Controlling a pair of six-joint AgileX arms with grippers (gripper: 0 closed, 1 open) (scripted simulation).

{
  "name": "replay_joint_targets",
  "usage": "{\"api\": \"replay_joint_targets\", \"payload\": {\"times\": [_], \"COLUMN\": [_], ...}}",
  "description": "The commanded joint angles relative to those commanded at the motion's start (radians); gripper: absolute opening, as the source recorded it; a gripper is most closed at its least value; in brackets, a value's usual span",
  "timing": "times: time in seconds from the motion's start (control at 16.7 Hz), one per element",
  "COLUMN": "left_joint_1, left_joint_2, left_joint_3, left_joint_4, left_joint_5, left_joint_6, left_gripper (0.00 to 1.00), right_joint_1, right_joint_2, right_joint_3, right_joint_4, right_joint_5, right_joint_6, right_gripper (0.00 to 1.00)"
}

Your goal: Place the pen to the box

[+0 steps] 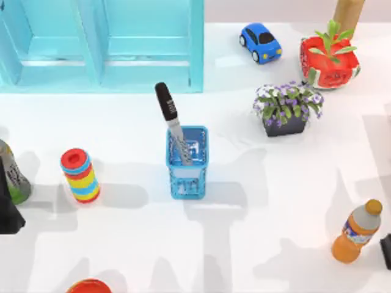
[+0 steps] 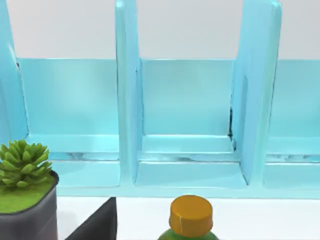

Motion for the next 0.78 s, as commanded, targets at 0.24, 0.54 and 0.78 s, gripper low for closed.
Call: {"api": "replay_joint_targets", "payload": {"times": [0.24,0.54,0.78], "left_joint_1": [0.000,0.000,0.000], "left_joint_2": [0.000,0.000,0.000], "left_joint_3": [0.000,0.000,0.000], "left_joint_4": [0.000,0.000,0.000], "left_joint_5": [0.000,0.000,0.000], "left_joint_6": [0.000,0.000,0.000], "left_gripper": [1.00,1.00,1.00], "right_joint_1": [0.136,0.307,0.413], "right_joint_2": [0.370,0.851,1.147], "right_joint_3": [0.184,0.417,0.562], "right_joint_4": [0.051,0.116,0.157], "right_joint_5": [-0.059,-0.132,-0.178], "right_joint_6": [0.014,0.031,0.041], "right_gripper": [1.00,1.00,1.00]}}
